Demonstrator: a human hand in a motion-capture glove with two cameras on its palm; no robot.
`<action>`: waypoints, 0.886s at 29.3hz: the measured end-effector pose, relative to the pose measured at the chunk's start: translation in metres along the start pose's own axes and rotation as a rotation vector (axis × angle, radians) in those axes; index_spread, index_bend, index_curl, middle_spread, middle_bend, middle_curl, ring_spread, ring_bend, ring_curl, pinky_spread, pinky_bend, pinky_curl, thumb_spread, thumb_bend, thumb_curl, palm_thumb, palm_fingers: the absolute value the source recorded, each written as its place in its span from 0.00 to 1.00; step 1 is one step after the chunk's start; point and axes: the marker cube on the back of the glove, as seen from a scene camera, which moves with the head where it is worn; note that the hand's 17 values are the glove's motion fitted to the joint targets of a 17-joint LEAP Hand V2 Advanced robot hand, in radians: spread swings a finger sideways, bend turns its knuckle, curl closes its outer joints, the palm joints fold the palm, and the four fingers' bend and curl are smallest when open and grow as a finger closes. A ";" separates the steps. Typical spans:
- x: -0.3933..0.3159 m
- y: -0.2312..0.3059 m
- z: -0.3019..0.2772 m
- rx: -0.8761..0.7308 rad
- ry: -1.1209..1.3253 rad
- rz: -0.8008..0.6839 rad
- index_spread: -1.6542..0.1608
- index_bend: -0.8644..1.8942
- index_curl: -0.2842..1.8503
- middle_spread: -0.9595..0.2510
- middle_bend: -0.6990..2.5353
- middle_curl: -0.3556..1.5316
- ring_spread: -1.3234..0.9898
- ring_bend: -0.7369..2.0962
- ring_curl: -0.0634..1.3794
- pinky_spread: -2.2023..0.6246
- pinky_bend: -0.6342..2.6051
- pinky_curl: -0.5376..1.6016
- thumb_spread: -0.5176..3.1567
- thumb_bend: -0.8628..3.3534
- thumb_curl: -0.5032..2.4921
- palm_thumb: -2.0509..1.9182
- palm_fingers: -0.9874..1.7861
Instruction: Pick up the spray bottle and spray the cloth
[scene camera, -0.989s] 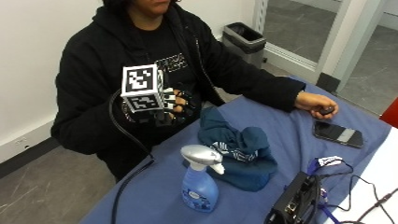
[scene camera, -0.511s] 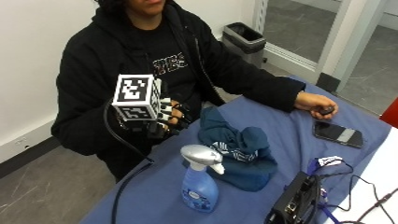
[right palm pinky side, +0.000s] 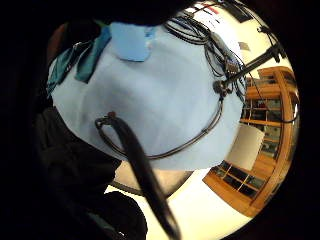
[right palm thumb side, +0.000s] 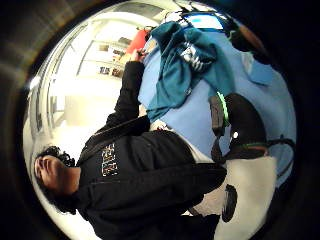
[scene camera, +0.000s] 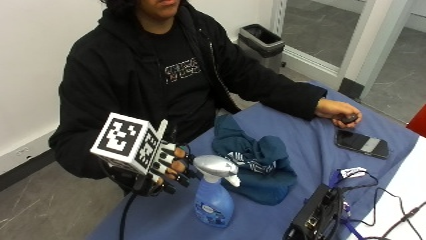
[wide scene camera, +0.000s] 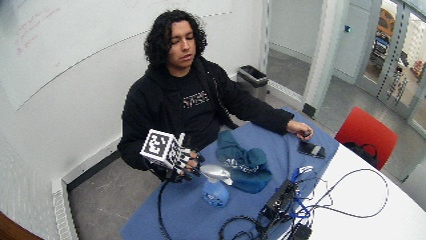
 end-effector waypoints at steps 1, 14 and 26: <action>0.007 -0.002 -0.004 0.006 -0.001 0.016 0.74 0.37 0.27 0.78 0.30 0.37 0.56 0.36 0.24 0.86 0.26 0.39 0.49 0.27 0.28 0.69 0.58; 0.066 -0.057 -0.038 0.044 -0.066 0.059 0.75 0.36 0.27 0.78 0.31 0.39 0.56 0.36 0.26 0.85 0.26 0.40 0.50 0.26 0.28 0.69 0.61; 0.069 -0.093 -0.039 0.052 -0.250 -0.015 0.75 0.34 0.25 0.78 0.31 0.39 0.55 0.38 0.28 0.84 0.27 0.41 0.49 0.24 0.28 0.68 0.62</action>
